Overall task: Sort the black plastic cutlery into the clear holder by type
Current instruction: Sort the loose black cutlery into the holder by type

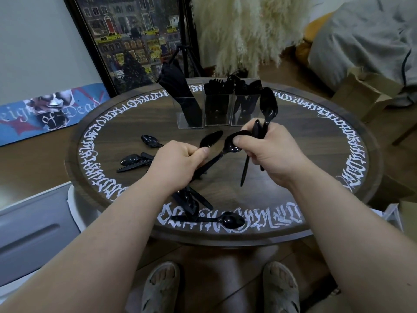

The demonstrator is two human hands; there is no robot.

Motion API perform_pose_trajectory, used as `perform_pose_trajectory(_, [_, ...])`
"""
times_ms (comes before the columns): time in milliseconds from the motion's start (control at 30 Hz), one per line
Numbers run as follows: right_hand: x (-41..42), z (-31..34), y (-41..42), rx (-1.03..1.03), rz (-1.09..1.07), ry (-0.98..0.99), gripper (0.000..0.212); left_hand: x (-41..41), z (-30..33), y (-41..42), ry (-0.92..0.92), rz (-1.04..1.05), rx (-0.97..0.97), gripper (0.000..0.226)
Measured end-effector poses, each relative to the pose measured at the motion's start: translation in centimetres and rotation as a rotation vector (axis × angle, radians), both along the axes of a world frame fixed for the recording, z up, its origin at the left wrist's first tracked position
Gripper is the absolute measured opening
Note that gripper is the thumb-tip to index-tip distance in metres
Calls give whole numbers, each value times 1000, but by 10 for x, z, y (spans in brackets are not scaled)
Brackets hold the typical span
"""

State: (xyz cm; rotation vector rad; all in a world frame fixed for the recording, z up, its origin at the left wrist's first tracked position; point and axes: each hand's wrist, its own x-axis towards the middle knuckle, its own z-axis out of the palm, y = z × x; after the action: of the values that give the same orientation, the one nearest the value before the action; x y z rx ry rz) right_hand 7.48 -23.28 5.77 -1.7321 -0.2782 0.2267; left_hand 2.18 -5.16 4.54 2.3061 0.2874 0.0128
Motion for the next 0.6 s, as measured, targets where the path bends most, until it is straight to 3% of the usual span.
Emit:
perform_pose_trajectory(133, [-1, -5, 6, 2, 10, -64, 20, -3, 4, -7, 38, -103, -108, 38])
perform_pose_trajectory(367, [-2, -8, 6, -217, -50, -248, 18, -6, 3, -9, 51, -240, -140, 42])
perform_pose_trajectory(500, [-2, -5, 6, -256, -60, -204, 22, -6, 4, -12, 35, -321, -58, 28])
perform_pose_trajectory(600, [-2, -2, 6, -217, -89, -101, 12, -5, 2, -9, 18, -262, -24, 25])
